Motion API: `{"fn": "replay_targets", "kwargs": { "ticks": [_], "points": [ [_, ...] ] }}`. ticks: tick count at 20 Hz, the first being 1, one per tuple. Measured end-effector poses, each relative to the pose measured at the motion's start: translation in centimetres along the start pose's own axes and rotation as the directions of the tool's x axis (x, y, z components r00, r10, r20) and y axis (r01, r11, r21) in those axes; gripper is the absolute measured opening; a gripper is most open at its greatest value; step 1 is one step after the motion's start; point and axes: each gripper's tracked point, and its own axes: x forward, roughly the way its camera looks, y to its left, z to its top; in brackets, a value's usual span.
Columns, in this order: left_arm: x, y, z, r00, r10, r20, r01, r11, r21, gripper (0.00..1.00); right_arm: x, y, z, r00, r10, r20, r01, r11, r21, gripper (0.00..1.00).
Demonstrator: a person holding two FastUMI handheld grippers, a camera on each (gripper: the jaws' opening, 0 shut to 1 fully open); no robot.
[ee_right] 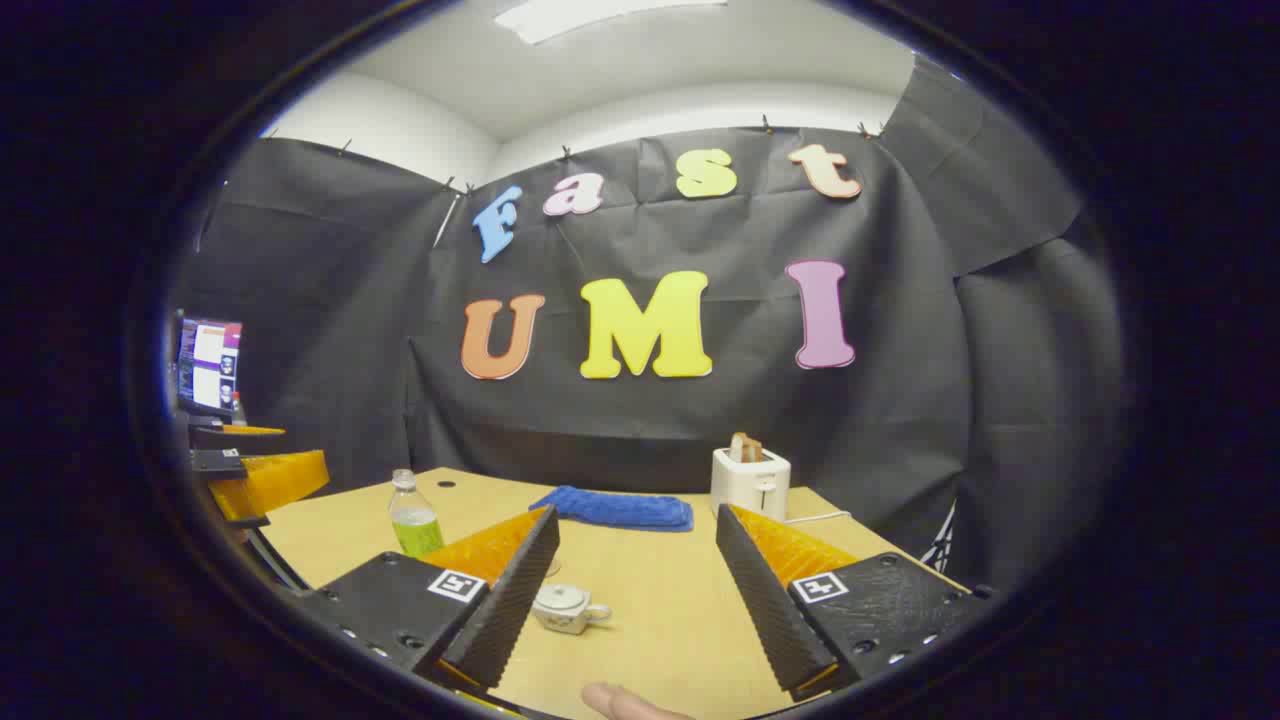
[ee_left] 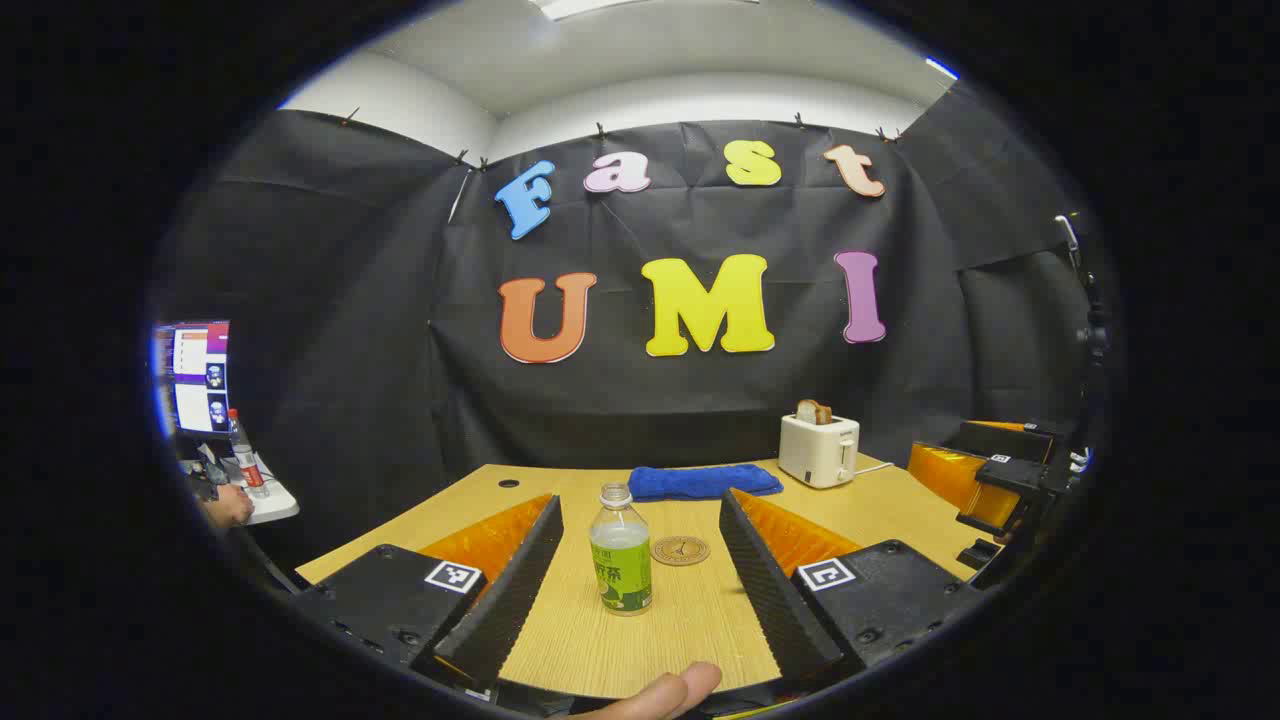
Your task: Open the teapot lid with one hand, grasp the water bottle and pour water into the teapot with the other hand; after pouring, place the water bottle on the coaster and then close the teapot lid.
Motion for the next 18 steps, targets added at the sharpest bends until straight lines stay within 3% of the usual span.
{"fn": "replay_targets", "kwargs": {
  "ticks": [18],
  "points": [
    [1.7, 1.8, -2.2, 0.997, 0.050, -0.054, -0.050, 0.999, -0.003, 0.99, 1.0, 0.2, -1.4, 1.000, -0.008, -0.028, 0.007, 1.000, -0.023, 0.95]
  ]
}}
